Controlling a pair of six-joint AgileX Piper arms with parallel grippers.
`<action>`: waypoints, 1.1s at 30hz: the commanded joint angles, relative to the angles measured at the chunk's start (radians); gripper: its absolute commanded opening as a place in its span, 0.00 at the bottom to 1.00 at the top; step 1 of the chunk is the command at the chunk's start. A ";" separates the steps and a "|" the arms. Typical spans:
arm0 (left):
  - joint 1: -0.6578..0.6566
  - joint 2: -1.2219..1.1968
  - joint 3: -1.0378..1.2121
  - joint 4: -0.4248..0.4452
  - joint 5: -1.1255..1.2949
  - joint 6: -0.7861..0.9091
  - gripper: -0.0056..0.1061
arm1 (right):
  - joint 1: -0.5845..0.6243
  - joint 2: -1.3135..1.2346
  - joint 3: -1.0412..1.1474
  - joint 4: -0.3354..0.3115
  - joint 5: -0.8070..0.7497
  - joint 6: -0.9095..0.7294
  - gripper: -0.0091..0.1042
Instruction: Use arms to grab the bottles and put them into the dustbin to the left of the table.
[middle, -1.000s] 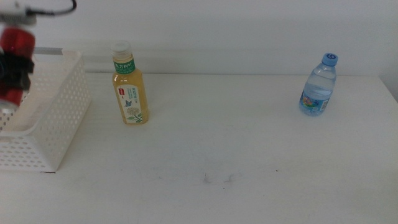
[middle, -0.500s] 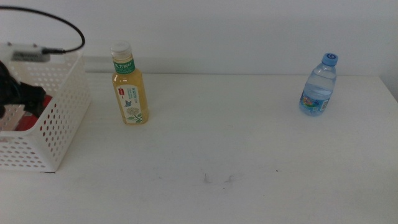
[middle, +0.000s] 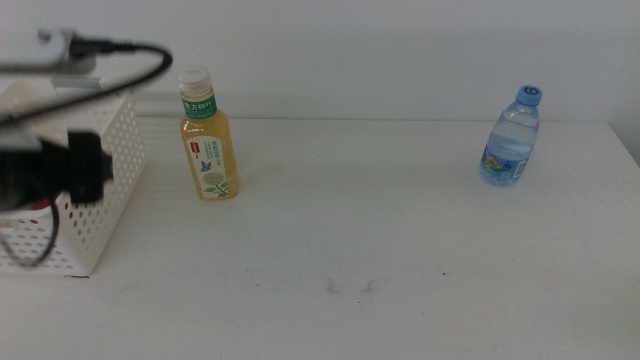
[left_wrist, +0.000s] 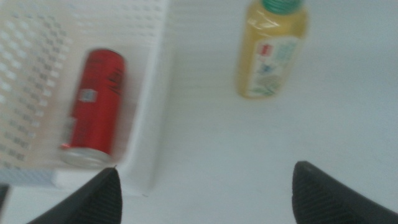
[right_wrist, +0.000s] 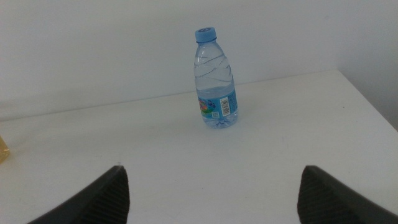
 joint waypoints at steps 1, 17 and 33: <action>-0.044 -0.075 0.087 0.035 -0.062 -0.091 0.89 | -0.008 -0.005 0.004 -0.004 -0.008 -0.006 0.88; -0.071 -0.012 0.670 -0.716 -1.116 0.572 0.89 | -0.008 -0.005 0.004 -0.004 -0.008 -0.006 0.88; -0.135 0.886 0.262 -0.753 -1.675 0.588 0.89 | -0.008 -0.005 0.004 -0.004 -0.008 -0.006 0.88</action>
